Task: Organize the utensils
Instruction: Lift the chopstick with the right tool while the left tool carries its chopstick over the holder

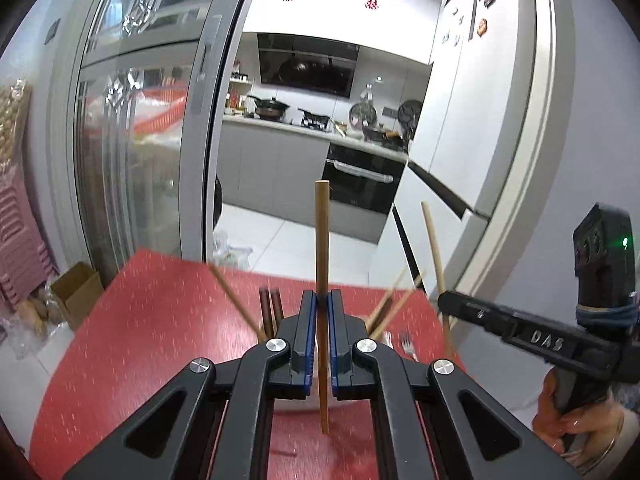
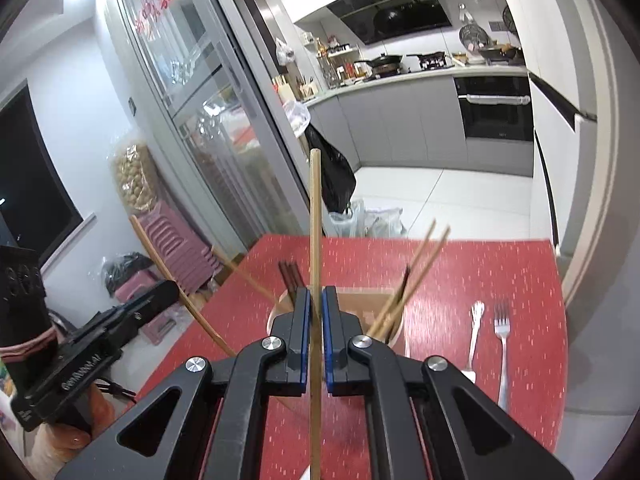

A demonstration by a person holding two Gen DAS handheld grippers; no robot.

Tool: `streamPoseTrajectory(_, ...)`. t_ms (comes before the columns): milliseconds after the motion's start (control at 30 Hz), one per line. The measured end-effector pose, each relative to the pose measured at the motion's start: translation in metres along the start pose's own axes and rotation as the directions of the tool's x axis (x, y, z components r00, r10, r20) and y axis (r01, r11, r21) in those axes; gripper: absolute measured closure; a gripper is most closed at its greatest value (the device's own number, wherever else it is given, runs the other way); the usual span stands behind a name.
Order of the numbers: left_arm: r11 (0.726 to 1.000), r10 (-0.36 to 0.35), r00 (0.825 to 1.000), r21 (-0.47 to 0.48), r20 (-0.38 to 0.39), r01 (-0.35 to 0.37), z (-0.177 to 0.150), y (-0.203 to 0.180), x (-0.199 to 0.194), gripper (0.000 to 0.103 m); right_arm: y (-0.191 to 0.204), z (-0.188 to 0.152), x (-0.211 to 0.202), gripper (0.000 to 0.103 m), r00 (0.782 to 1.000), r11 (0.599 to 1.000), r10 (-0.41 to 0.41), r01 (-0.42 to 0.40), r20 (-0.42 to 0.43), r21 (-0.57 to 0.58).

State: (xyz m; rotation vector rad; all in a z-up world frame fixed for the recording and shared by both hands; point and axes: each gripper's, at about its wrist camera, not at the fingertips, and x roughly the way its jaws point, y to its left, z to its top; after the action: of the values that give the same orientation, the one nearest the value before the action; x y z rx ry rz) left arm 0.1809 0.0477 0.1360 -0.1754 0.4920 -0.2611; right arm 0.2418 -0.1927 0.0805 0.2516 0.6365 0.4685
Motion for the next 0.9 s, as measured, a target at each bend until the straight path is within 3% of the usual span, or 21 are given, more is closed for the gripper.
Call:
streamPoseTrajectory(333, 0.998, 0.060, 0.996, -0.019, 0.059, -0.059, 0.037, 0.011, 0.036, 0.075, -0.005, 0.040, 0.042, 0.097, 0.995, 0.999, -0.050, 0.049, 0.084, 0.006)
streamPoseTrajectory(633, 0.995, 0.103, 0.994, -0.017, 0.031, -0.103, 0.033, 0.024, 0.081, 0.075, -0.009, 0.053, 0.087, 0.097, 0.988, 0.996, -0.077, 0.081, 0.137, -0.026)
streamPoseTrajectory(900, 0.993, 0.111, 0.994, -0.042, -0.006, -0.111, 0.016, 0.037, 0.105, 0.075, -0.019, 0.034, 0.115, 0.097, 0.988, 0.995, -0.080, 0.087, 0.130, -0.049)
